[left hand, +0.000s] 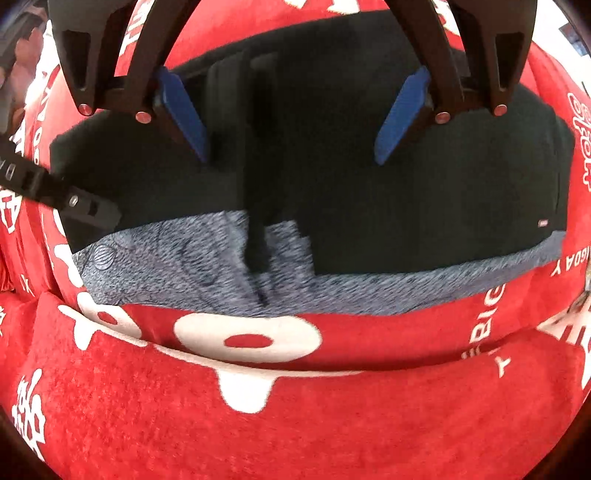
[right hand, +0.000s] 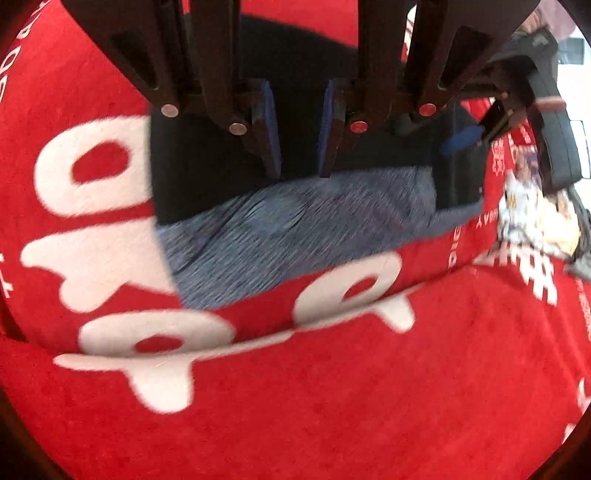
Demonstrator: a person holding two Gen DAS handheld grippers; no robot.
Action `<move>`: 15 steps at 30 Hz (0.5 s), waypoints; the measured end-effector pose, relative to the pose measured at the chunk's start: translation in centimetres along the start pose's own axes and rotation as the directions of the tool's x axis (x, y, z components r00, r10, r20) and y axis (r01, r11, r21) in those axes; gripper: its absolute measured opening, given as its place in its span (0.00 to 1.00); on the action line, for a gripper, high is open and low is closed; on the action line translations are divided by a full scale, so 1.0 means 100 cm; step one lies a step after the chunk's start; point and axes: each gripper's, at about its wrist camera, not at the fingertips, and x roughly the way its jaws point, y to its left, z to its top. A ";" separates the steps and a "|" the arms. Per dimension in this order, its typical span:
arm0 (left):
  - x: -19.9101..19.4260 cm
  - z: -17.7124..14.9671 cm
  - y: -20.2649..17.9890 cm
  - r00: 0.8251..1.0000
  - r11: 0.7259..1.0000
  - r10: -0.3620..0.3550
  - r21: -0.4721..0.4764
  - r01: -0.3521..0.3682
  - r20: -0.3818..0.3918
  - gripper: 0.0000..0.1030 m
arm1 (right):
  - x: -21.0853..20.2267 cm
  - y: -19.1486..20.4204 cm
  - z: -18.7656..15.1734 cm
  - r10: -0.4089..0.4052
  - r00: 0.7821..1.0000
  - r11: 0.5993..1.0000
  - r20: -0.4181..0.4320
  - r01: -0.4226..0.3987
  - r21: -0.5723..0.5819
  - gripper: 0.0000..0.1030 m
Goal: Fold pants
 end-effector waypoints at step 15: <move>-0.017 -0.041 0.064 0.999 0.998 0.023 -0.065 -0.025 -0.026 0.89 | 0.046 0.087 0.016 0.007 1.000 0.989 -0.011 -0.009 -0.151 0.22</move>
